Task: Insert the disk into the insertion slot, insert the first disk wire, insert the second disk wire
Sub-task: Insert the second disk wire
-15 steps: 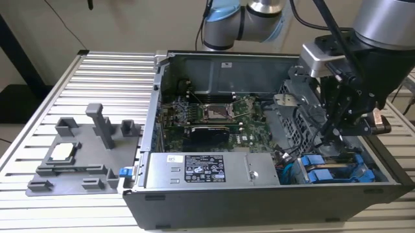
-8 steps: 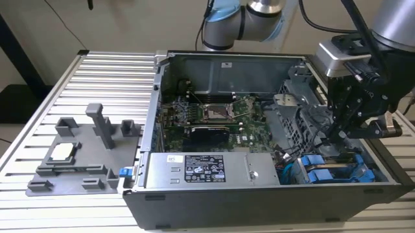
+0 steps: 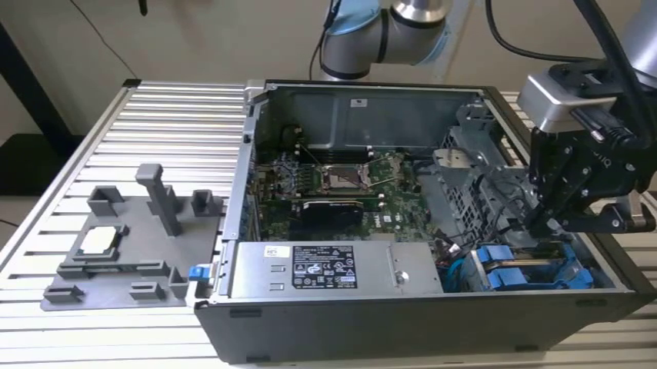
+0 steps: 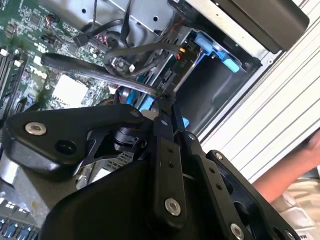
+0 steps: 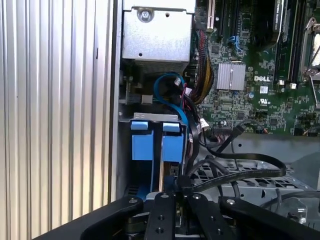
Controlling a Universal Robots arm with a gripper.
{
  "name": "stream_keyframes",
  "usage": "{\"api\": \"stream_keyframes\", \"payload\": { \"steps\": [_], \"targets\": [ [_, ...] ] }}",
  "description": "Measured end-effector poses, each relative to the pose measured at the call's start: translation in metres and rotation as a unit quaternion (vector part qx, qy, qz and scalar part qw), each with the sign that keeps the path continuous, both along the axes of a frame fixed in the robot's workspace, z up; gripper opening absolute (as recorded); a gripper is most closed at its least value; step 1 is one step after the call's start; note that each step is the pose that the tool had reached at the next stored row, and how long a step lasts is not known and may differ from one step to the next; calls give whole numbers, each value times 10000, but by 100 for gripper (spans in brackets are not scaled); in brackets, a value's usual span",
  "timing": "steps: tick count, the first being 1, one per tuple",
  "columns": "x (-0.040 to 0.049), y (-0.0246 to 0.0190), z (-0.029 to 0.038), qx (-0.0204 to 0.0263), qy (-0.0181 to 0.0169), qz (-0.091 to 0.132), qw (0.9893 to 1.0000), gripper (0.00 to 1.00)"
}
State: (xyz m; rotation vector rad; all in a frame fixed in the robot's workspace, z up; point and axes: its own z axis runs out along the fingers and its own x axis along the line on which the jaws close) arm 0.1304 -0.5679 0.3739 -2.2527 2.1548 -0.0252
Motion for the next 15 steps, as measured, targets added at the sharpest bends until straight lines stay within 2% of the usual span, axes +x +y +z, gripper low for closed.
{"api": "stream_keyframes", "payload": {
  "steps": [4, 9, 10, 11, 13, 14, 15],
  "targets": [
    [3, -32, -23, 12, 2, -29, 10000, 16],
    [3, -33, -25, 20, 2, -32, 10000, 16],
    [3, -33, -28, 47, 2, -32, 10000, 16],
    [3, -34, -32, 101, 2, -33, 9999, 16],
    [3, -42, -40, 241, 2, -33, 9997, 16],
    [4, -50, -48, 291, 3, -32, 9996, 16],
    [6, -63, -57, 311, 3, -33, 9995, 16]
  ]
}}
